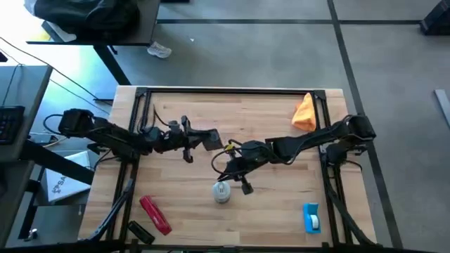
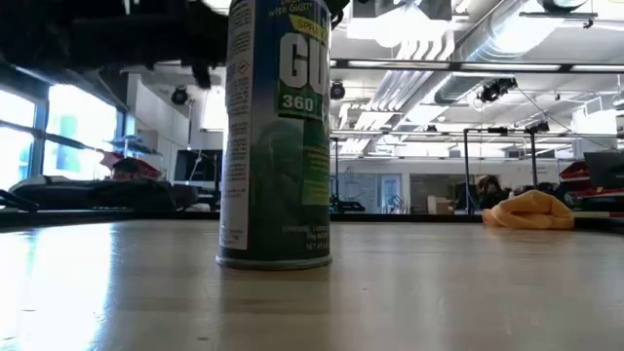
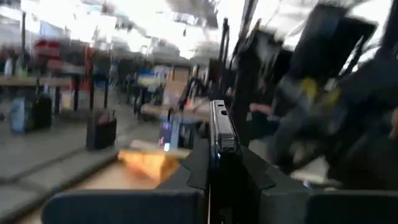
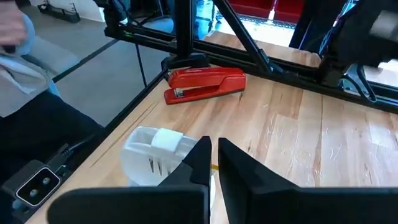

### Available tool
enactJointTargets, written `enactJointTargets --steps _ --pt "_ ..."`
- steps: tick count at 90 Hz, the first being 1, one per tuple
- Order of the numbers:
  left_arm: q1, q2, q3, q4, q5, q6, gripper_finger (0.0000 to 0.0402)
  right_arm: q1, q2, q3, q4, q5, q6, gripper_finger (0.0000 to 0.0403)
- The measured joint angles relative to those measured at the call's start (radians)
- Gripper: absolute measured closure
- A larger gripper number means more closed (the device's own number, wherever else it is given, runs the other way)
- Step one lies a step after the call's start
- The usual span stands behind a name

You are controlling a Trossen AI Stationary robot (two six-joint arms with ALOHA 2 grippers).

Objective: Apply microfiber cloth
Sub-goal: Spray the front and back of the cellphone using a spray bottle

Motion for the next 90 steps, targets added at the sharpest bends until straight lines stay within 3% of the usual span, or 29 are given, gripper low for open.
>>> enactJointTargets --steps 18,51,67,90 --pt "-0.028 0.106 -0.012 0.023 -0.011 0.084 0.0387 0.0 0.0 0.0 0.0 0.0 -0.001 0.0403" --pt "0.015 0.295 0.128 0.27 0.035 0.23 0.0387 0.001 0.0 0.0 0.0 -0.001 0.003 0.0403" --pt "0.006 0.184 0.149 0.256 0.073 0.286 0.0387 0.001 0.001 0.0 0.001 -0.001 0.001 0.0403" --pt "-0.059 -0.057 0.149 -0.07 0.02 0.451 0.0387 0.024 -0.019 0.076 -0.065 0.039 -0.061 0.0403"
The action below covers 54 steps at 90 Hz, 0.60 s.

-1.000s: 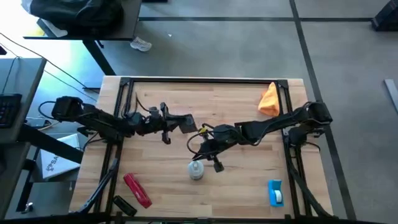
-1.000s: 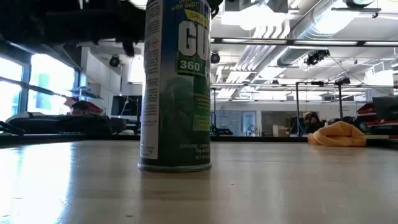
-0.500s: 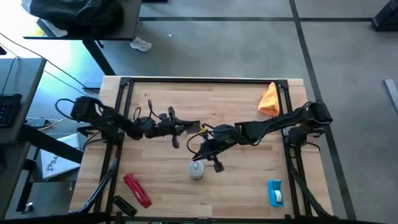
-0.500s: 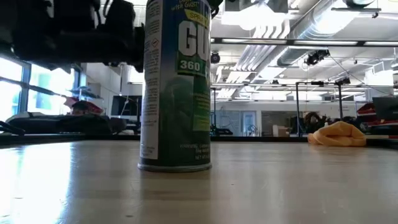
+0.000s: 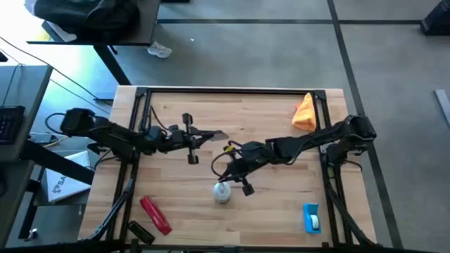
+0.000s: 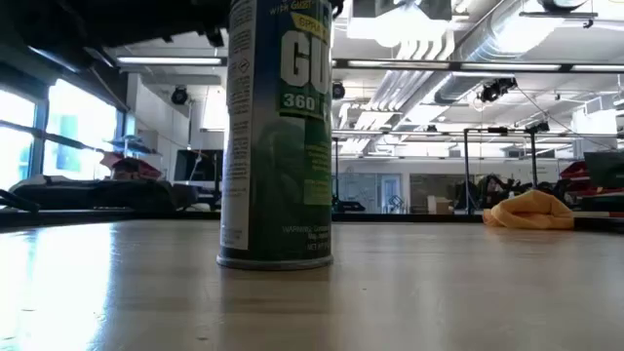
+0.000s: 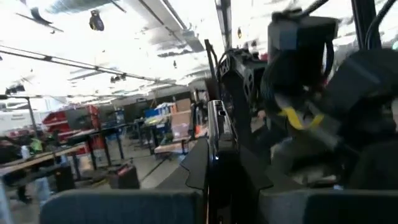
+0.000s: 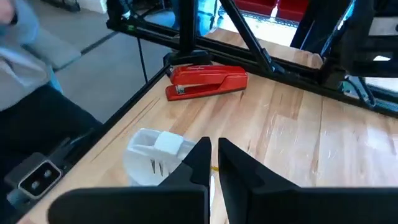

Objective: Apply microfiber cloth
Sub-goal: Spray the front and back of the cellphone using a spray bottle

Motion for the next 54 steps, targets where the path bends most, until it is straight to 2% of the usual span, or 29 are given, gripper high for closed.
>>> enactJointTargets --steps 9,24,35,54 --pt "-0.05 -0.05 0.0 -0.105 -0.06 0.183 0.0387 0.016 -0.015 0.069 -0.068 0.024 -0.029 0.0403" --pt "-0.128 -0.065 0.0 -0.165 -0.279 0.61 0.0387 0.039 -0.015 0.124 -0.162 0.067 -0.073 0.0403" --pt "-0.156 -0.027 0.0 -0.181 -0.409 0.818 0.0387 0.033 -0.015 0.116 -0.14 0.081 -0.074 0.0403" --pt "-0.154 0.113 0.0 -0.176 -0.431 1.107 0.0387 0.033 -0.015 0.023 -0.049 0.18 -0.039 0.0403"
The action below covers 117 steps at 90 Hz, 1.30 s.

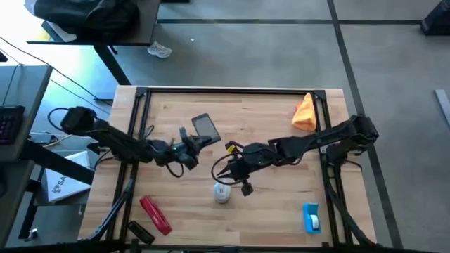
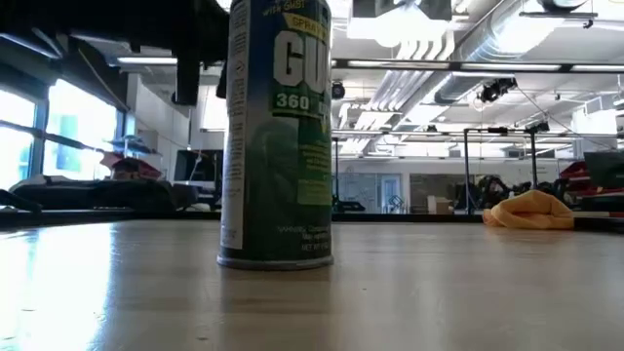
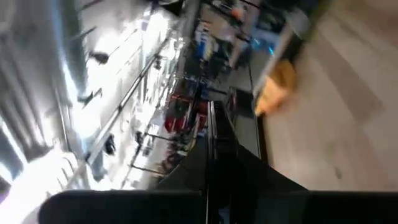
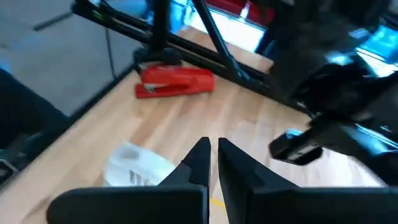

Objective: Apply microfiber cloth
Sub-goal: Spray the front and back of the cellphone using a spray bottle

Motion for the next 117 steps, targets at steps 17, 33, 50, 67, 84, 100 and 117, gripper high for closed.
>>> enactJointTargets --steps 17,33,50,67,84,100,117 --pt "0.044 0.089 0.001 0.013 0.091 0.194 0.0387 0.049 -0.003 -0.04 0.033 0.136 0.028 0.0403" --pt "0.088 0.132 0.036 0.006 0.196 0.261 0.0387 0.059 -0.004 -0.039 0.03 0.149 0.041 0.0403" --pt "0.085 0.173 0.081 -0.012 0.198 0.339 0.0387 0.025 -0.003 -0.039 0.025 0.124 0.038 0.0403" --pt "0.032 0.185 0.088 -0.053 0.186 0.411 0.0387 0.014 -0.007 -0.064 0.106 0.116 0.028 0.0403" --pt "-0.031 0.185 0.088 -0.055 0.156 0.434 0.0387 0.016 -0.093 -0.229 0.366 0.173 0.043 0.0403" --pt "-0.1 0.185 0.088 -0.064 0.136 0.433 0.0387 0.016 -0.174 -0.374 0.462 0.233 0.123 0.0403" --pt "-0.167 0.185 0.088 -0.067 0.092 0.388 0.0387 0.016 -0.181 -0.399 0.482 0.235 0.153 0.0403"
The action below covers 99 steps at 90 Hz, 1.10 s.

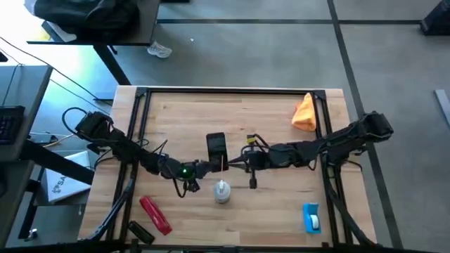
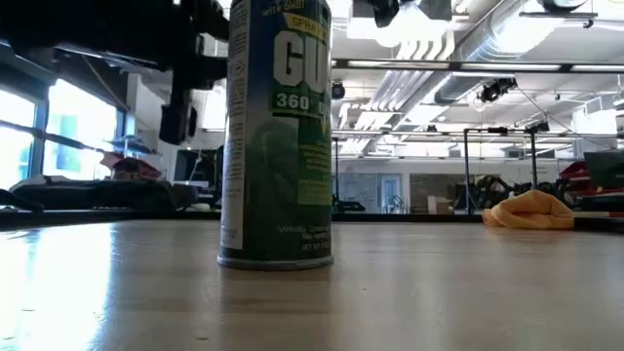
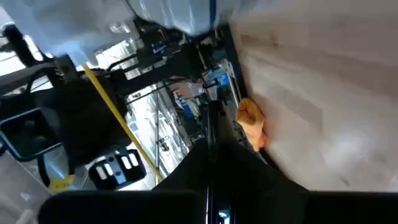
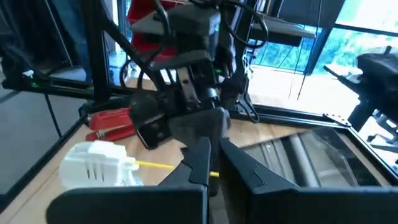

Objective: Apply microfiber cloth
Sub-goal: Spray the front and back of the cellphone using a spray bottle

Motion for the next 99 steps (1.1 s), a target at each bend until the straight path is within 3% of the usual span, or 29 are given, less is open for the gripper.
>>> enactJointTargets --steps 50,72,99 --pt "-0.153 0.0 0.014 -0.046 -0.044 -0.087 0.0387 -0.013 0.0 0.0 -0.001 -0.03 0.007 0.0403" --pt "-0.079 0.0 0.021 -0.048 -0.063 -0.088 0.0387 -0.013 0.0 0.0 0.008 -0.062 0.007 0.0403" --pt "-0.018 0.0 0.021 -0.047 -0.138 -0.049 0.0387 -0.056 0.015 0.0 0.075 -0.252 -0.029 0.0403"
